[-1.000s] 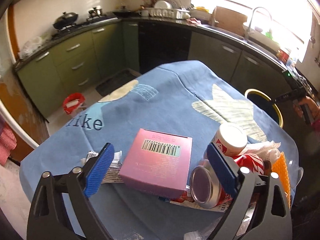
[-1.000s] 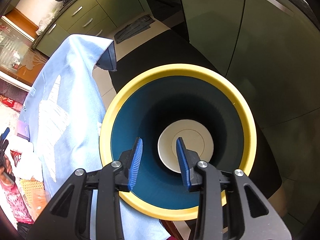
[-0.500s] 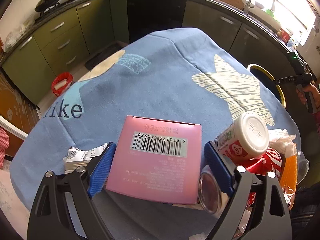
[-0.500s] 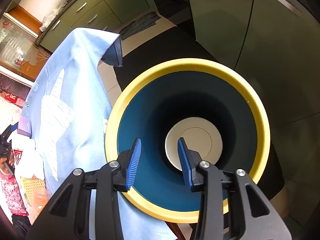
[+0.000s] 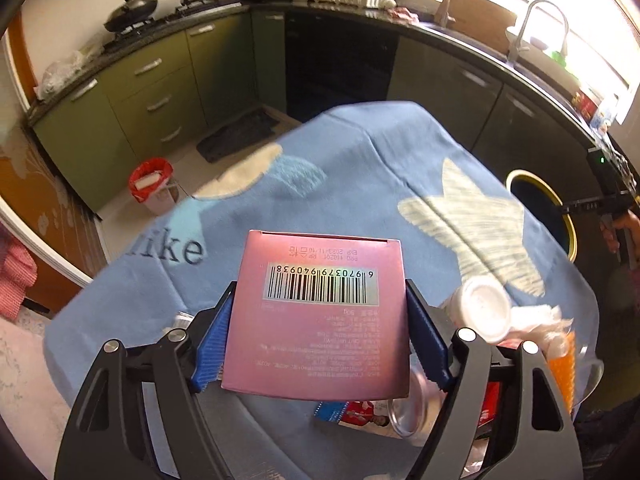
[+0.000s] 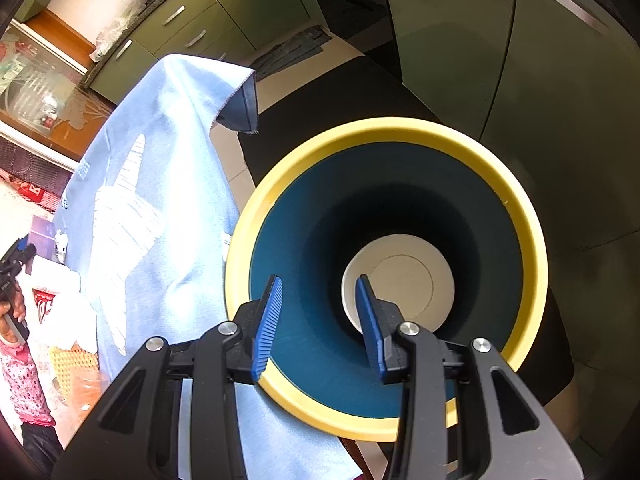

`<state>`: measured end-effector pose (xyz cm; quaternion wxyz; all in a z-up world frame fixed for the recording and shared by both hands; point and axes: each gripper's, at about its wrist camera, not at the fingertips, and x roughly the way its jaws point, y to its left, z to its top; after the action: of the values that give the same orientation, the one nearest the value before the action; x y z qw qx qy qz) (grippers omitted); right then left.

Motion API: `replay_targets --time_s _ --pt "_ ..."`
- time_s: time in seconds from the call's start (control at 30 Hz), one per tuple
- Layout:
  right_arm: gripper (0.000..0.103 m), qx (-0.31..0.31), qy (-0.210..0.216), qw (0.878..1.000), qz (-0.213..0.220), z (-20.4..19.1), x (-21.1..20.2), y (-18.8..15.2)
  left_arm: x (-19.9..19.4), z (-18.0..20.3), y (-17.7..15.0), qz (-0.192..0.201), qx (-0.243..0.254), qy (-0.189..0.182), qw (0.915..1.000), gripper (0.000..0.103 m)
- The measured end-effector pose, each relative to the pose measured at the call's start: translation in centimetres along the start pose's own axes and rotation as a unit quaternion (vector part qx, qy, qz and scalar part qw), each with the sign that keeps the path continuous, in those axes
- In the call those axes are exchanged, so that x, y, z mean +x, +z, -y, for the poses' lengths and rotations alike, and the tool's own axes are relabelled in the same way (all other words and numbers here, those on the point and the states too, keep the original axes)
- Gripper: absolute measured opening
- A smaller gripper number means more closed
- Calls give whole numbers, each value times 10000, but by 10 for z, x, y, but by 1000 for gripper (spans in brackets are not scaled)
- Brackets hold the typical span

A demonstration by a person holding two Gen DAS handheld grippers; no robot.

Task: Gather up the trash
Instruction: 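Grasp the pink box with the left gripper and carry it over the bin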

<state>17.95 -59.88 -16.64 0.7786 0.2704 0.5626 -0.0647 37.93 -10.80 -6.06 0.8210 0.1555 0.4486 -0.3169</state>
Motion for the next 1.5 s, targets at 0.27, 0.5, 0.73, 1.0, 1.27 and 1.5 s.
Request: replay_targets --time_s 0.27,0.5,0.73,1.0,1.27,1.5 --pt "37 8 160 9990 412 8 -31 -17 -77 70 31 386 420 -206 9982 77" --pt "37 134 96 9951 978 35 -78 -51 -71 220 51 251 1318 -1035 9855 77" --pt "37 395 -42 9894 1399 82 -120 -98 -7 346 67 -265 1972 -1647 9661 77" --pt "41 771 -48 9856 1505 130 -131 -136 78 426 90 -635 2119 -1612 9618 79" --pt "42 775 -3 9867 1430 133 -122 -139 37 385 108 10 1620 -1603 9737 89" --pt "44 74 161 9912 1310 69 -105 -130 -66 294 76 822 898 -1246 9847 97"
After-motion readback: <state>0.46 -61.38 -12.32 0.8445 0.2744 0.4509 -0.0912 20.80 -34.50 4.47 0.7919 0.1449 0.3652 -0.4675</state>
